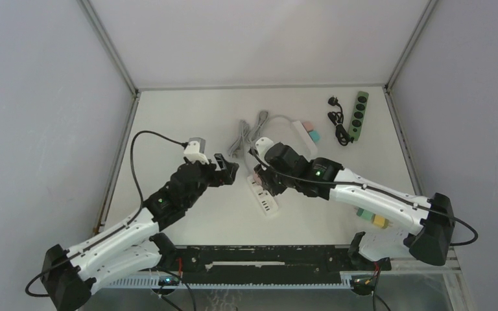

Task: Insert the plug
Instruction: Insert the plug into the socket.

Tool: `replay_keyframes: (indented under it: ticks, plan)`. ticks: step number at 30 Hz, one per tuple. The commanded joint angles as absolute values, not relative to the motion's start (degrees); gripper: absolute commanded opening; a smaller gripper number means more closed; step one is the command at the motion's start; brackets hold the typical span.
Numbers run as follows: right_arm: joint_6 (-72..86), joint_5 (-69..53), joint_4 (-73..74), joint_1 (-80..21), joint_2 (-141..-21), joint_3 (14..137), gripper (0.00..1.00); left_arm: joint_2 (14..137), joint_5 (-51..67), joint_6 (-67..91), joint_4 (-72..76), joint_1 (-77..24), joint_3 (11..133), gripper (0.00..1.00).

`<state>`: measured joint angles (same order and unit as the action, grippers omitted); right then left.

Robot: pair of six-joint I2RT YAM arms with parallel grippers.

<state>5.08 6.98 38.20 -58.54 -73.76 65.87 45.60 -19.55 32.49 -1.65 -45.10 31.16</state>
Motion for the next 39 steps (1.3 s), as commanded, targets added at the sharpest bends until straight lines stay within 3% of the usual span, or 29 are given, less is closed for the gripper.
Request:
replay_keyframes:
  ticks: [1,18,24,29,39]
  plan:
    - [9.43,9.71,40.52,-58.65,-74.87,67.74,0.0,49.23,-17.59,39.57,2.25,-43.27,30.23,0.9]
    - [13.99,9.62,43.1,-55.74,-86.49,71.93,0.0,69.73,2.55,49.25,15.43,-36.22,28.33,0.84]
    - [15.33,8.98,42.98,-54.45,-90.22,72.95,0.0,77.79,7.86,52.1,20.27,-35.87,28.73,0.75]
    - [15.33,8.2,41.63,-53.58,-92.66,72.82,0.0,83.15,11.57,54.24,23.34,-35.68,28.91,0.62]
    - [15.8,7.51,39.37,-52.26,-94.66,72.63,0.0,88.63,15.18,57.09,28.58,-35.68,28.18,0.5]
